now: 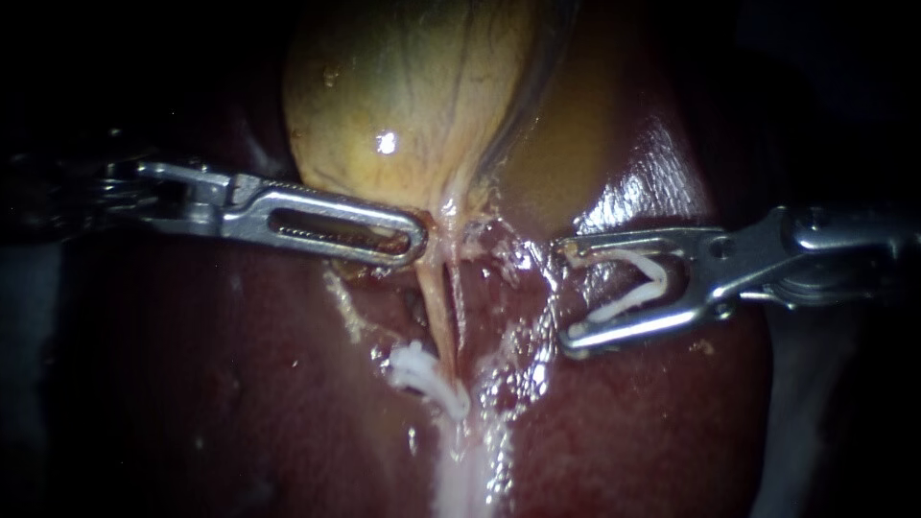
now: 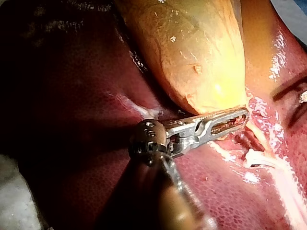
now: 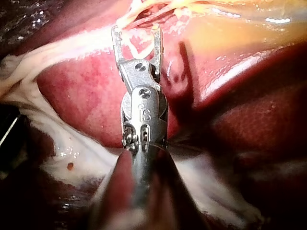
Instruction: Clipping third clip left tube
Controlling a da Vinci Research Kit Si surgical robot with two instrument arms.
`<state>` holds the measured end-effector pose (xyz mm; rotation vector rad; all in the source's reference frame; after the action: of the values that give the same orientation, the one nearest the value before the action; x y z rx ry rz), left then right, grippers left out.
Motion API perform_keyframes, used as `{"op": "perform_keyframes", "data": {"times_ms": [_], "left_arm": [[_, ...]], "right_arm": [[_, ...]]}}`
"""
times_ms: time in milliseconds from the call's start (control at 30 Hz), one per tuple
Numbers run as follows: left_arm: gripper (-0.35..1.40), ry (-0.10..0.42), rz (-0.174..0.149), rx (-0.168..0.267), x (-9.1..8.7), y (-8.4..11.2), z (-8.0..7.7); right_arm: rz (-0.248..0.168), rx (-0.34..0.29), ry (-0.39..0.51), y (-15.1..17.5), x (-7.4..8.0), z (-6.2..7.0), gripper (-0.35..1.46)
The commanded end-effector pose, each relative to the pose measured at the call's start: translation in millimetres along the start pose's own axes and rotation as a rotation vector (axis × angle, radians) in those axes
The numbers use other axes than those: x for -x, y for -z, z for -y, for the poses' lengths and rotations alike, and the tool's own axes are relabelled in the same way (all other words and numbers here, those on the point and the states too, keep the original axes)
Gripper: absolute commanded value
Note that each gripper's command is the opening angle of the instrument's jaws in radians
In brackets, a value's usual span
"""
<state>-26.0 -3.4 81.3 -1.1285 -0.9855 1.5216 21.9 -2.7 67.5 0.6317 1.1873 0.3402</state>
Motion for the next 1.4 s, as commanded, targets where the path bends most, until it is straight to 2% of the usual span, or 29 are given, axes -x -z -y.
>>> {"op": "perform_keyframes", "data": {"times_ms": [33, 167, 333, 433, 567, 867, 1100, 1400], "left_arm": [[-0.35, 0.000, 0.001, 0.001, 0.0, 0.1, -0.1], [-0.35, 0.004, -0.001, 0.000, -0.2, 0.9, -0.8], [-0.35, 0.014, -0.004, 0.000, -0.8, 2.4, -3.2], [-0.35, 0.027, -0.017, 0.005, -1.1, 3.4, -4.7], [-0.35, 0.016, -0.033, 0.009, -1.6, 4.3, -6.1], [-0.35, 0.005, -0.035, 0.008, -1.5, 4.5, -6.4], [-0.35, 0.004, -0.036, 0.007, -1.4, 4.4, -6.3], [-0.35, 0.005, -0.037, 0.006, -1.3, 4.4, -6.7]], "right_arm": [[0.001, 0.000, -0.002, 0.0, 0.0, 0.1, 0.49], [0.001, -0.003, -0.002, -0.1, 0.0, 0.1, 0.49], [0.001, -0.002, -0.002, -0.4, 0.0, 0.1, 0.49], [0.001, -0.004, -0.001, -0.6, 0.0, 0.2, 0.49], [0.001, -0.007, 0.000, -0.8, 0.1, 0.2, 0.49], [0.004, -0.007, 0.002, -2.1, 0.0, 0.6, 0.49], [0.004, -0.008, -0.001, -6.2, 0.4, 0.8, 0.49], [0.005, -0.013, -0.021, -11.5, 2.3, -0.1, 0.49]]}}
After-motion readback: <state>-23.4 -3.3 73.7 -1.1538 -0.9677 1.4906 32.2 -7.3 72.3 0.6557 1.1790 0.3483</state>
